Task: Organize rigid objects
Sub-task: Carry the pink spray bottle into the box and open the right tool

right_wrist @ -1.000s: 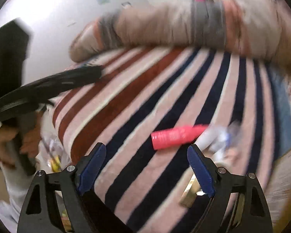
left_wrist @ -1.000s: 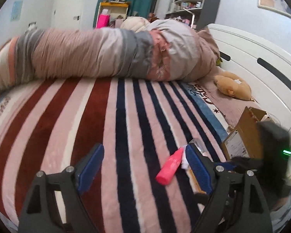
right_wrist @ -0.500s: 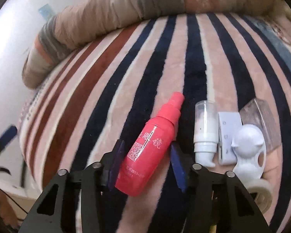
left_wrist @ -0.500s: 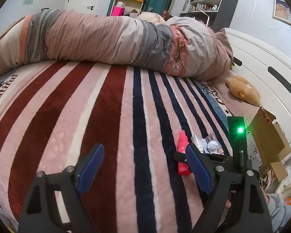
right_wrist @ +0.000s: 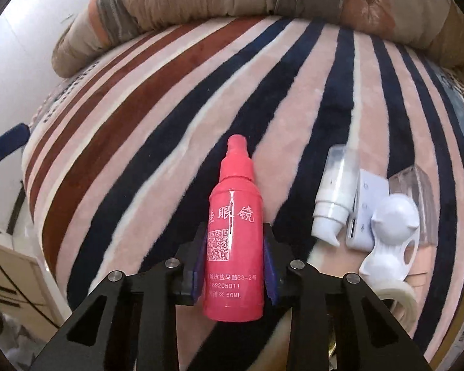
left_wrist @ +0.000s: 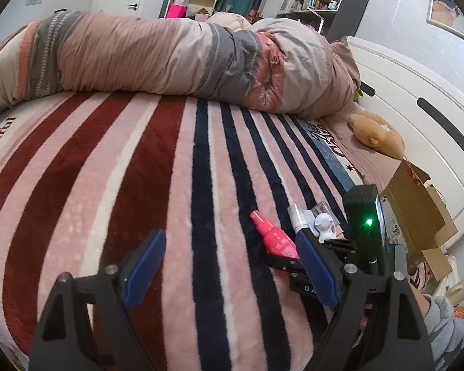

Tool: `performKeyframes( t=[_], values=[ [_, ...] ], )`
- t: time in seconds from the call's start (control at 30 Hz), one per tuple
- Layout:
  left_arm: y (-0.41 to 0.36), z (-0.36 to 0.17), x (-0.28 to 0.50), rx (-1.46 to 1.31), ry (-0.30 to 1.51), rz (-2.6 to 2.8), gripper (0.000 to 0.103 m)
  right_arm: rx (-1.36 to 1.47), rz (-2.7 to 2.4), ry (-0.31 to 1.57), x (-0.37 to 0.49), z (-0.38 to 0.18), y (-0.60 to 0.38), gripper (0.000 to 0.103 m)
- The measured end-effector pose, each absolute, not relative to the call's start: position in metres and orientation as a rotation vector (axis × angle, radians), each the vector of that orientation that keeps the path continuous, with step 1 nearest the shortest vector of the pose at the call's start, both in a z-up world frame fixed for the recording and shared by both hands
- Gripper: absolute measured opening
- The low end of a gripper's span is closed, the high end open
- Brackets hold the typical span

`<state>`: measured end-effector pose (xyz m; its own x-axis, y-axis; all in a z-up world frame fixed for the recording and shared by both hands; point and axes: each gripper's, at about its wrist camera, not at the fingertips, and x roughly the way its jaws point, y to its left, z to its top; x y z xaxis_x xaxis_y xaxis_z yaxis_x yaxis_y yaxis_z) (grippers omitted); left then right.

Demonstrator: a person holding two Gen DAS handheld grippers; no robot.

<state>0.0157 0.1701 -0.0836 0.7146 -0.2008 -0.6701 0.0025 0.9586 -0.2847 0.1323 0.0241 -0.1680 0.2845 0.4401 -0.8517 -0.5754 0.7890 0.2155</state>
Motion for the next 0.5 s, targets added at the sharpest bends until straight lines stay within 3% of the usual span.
performKeyframes(
  t=[0.5],
  values=[
    [0.067,-0.012,0.026,-0.185,0.673,-0.378,0.082,-0.088,0.886,0.656,0.045,-0.037,-0.053,0.026]
  ],
)
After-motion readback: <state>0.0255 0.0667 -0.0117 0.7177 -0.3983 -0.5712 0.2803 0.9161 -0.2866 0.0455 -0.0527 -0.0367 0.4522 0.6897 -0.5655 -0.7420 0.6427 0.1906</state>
